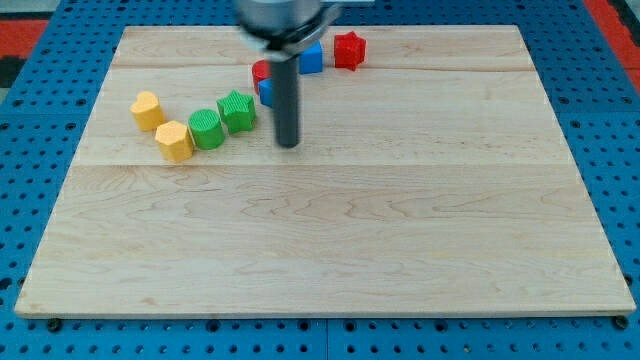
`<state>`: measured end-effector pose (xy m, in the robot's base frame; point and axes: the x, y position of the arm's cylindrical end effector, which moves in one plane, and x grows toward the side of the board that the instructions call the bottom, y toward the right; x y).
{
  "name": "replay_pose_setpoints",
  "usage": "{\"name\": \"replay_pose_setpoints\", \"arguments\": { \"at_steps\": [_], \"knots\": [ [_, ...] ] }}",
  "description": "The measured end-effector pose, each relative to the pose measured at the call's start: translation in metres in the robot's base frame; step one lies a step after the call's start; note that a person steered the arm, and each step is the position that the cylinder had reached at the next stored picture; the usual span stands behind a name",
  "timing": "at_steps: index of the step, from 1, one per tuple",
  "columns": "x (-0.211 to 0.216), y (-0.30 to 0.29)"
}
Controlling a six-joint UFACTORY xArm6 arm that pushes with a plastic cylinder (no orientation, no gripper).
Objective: Separate the yellow hexagon from green circle and green star
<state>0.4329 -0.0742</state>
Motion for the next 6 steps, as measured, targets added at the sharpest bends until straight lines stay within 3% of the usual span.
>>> {"name": "replay_pose_setpoints", "arguments": {
  "at_steps": [1,2,3,6],
  "knots": [
    [0.032,-0.096],
    [0.026,-0.135],
    [-0.019,-0.085],
    [-0.103,0.024]
  ]
}}
